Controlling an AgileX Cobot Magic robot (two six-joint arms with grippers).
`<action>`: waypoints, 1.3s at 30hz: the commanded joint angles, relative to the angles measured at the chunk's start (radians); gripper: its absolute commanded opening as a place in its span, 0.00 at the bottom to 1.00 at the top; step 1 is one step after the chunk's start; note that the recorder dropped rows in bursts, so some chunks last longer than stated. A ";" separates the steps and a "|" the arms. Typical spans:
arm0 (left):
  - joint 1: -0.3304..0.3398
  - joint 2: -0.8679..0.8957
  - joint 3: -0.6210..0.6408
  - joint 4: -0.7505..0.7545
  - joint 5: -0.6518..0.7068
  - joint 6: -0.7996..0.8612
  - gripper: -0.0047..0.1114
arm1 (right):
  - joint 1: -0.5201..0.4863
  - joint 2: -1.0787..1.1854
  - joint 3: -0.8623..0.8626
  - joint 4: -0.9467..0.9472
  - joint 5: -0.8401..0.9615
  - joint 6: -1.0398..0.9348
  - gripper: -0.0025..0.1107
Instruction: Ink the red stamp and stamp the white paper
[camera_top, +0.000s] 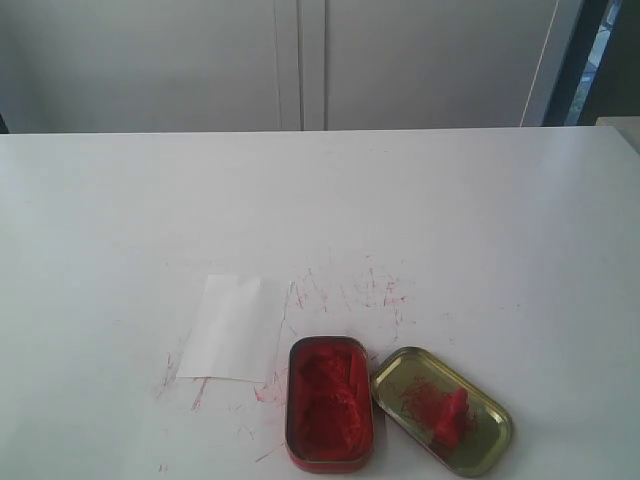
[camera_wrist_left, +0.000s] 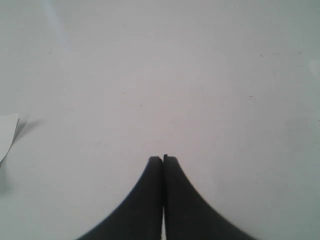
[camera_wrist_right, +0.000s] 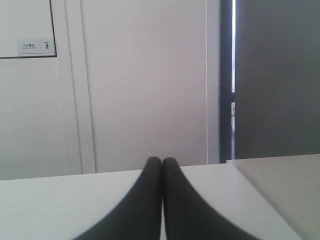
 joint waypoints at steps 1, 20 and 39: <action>0.002 0.007 -0.006 -0.010 0.005 0.000 0.04 | -0.005 0.002 -0.005 0.000 -0.036 0.003 0.02; 0.002 0.007 -0.006 -0.010 0.005 0.000 0.04 | -0.005 0.190 -0.353 -0.007 0.185 -0.002 0.02; 0.002 0.007 -0.006 -0.010 0.005 0.000 0.04 | -0.005 0.234 -0.405 -0.007 0.257 0.018 0.02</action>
